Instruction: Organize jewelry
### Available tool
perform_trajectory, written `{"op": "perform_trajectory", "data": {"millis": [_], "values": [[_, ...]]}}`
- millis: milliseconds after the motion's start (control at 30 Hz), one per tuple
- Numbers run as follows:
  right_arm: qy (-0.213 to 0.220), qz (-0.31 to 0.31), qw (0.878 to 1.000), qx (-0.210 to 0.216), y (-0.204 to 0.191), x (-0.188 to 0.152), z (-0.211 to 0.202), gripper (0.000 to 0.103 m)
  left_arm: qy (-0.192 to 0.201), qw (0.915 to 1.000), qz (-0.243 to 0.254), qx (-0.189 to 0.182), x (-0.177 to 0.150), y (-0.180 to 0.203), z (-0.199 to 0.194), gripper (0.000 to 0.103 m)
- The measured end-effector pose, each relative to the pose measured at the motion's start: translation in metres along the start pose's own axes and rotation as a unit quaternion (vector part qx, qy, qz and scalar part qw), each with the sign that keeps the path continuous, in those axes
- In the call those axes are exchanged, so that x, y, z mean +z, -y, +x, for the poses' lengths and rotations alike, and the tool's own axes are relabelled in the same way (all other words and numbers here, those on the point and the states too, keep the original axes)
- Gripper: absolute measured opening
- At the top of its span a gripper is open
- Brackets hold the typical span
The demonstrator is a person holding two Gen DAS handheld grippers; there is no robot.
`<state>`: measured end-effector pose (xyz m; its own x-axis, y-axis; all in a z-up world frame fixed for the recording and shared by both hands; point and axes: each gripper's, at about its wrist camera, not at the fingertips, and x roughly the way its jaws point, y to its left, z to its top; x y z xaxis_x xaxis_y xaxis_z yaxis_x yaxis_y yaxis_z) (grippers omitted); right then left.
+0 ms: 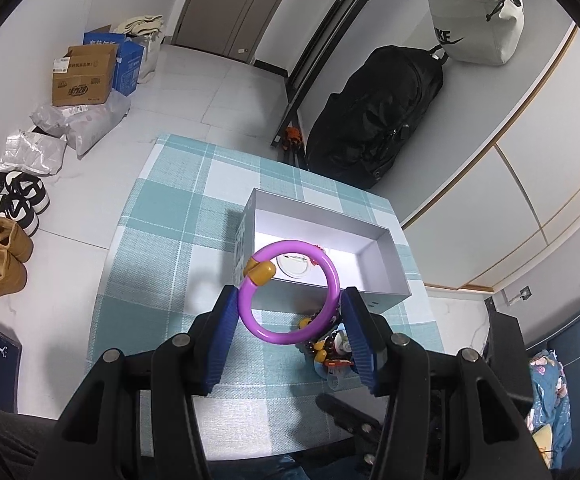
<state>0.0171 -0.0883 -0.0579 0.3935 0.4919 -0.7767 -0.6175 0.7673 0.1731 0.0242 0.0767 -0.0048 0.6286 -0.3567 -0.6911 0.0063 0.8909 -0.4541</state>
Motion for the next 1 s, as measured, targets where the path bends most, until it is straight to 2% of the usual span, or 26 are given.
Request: {"op": "perform_trajectory", "data": {"millis": [167, 200, 567, 1000], "values": [[-0.004, -0.017, 0.999, -0.039, 0.000, 0.001, 0.009, 0.032, -0.001, 1.0000, -0.003, -0.002, 0.001, -0.004, -0.001, 0.047], [-0.004, -0.020, 0.999, -0.043, 0.000, 0.001, 0.009, 0.025, -0.001, 1.0000, -0.003, -0.001, 0.001, -0.004, -0.001, 0.047], [0.011, -0.004, 1.000, -0.021, 0.005, 0.005, 0.003, 0.021, -0.003, 1.0000, 0.004, 0.001, -0.001, -0.001, 0.000, 0.047], [0.060, 0.029, 0.998, 0.008, 0.014, 0.016, -0.029, 0.021, -0.010, 0.9995, 0.027, 0.011, -0.004, 0.011, 0.008, 0.047]]}}
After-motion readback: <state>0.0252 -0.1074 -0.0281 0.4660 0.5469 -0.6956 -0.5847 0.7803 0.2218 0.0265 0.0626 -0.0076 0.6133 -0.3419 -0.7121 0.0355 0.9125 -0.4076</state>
